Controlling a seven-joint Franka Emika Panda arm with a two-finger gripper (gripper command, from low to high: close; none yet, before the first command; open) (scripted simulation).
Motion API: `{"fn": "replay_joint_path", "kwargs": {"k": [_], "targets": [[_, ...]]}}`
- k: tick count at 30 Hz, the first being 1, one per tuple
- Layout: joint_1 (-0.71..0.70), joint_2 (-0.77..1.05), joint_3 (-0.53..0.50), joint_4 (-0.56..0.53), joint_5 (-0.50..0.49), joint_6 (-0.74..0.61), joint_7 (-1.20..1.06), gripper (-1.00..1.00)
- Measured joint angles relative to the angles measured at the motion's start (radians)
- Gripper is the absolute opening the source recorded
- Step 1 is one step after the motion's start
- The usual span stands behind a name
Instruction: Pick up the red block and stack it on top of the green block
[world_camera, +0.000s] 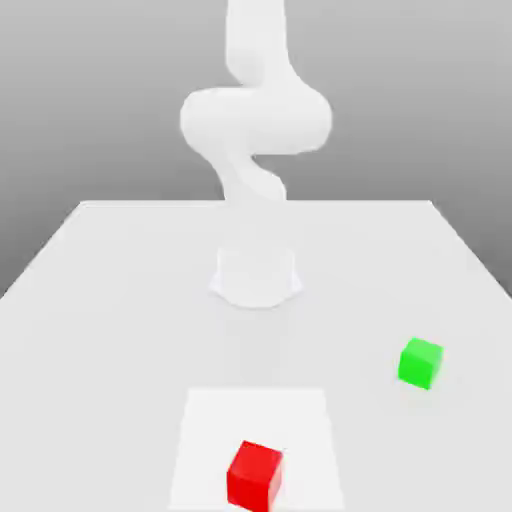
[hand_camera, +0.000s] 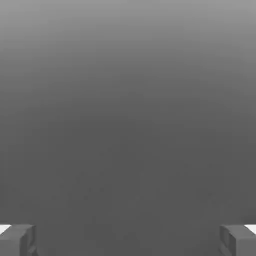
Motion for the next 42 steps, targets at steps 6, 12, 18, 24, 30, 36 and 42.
{"fn": "replay_joint_path", "kwargs": {"k": [6, 12, 18, 24, 30, 36, 42], "targets": [[0.125, 0.195, -0.118, -0.03, 0.069, 0.065, -0.271, 0.0], [0.212, 0.389, -0.199, -0.059, 0.152, 0.125, -0.546, 0.0], [0.256, 0.581, -0.234, -0.088, 0.224, 0.186, -0.813, 0.0], [0.27, 0.759, -0.236, -0.12, 0.237, 0.256, -1.038, 0.0], [0.258, 0.912, -0.239, -0.157, 0.146, 0.338, -1.189, 0.0], [0.197, 1.098, -0.163, -0.134, 0.219, 0.483, -1.284, 0.0], [0.189, 1.116, -0.153, -0.131, 0.229, 0.495, -1.292, -1.0]]}}
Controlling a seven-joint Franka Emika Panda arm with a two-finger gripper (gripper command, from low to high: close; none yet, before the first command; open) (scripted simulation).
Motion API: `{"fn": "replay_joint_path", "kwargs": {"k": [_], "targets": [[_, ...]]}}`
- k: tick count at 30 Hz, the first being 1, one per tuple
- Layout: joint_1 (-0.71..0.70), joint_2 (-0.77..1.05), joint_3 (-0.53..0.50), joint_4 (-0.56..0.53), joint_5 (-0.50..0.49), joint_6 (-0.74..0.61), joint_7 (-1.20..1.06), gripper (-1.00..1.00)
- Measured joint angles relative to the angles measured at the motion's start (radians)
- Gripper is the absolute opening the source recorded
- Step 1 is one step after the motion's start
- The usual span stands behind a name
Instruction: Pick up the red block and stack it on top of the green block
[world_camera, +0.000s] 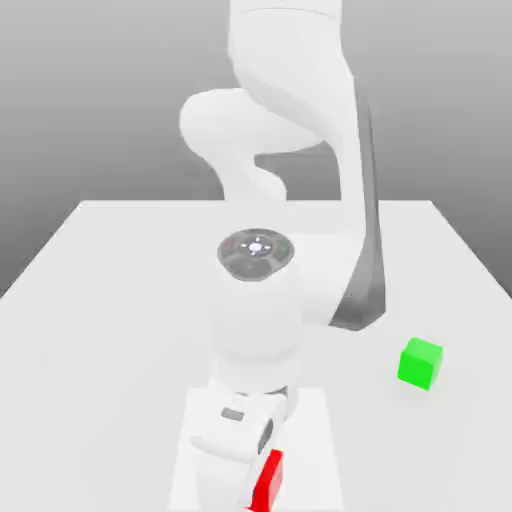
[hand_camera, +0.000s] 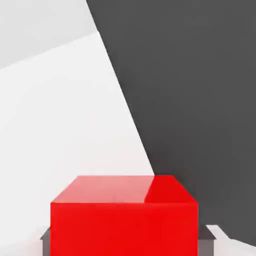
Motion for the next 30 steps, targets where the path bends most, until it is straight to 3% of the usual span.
{"fn": "replay_joint_path", "kwargs": {"k": [7, 14, 19, 23, 27, 28, 30], "targets": [[0.046, -0.149, -0.065, -0.027, -0.099, -0.118, 0.072, -1.0], [0.167, -0.31, 0.068, -0.166, -0.184, -0.155, -0.187, -1.0], [0.354, -0.425, 0.156, -0.277, -0.217, -0.154, -0.419, -1.0], [0.468, -0.476, 0.208, -0.36, -0.231, -0.109, -0.624, -1.0], [0.538, -0.368, 0.228, -0.395, -0.245, 0.043, -0.73, -1.0], [0.529, -0.34, 0.221, -0.396, -0.25, 0.072, -0.731, 1.0], [0.529, -0.34, 0.221, -0.396, -0.25, 0.072, -0.731, 1.0]]}}
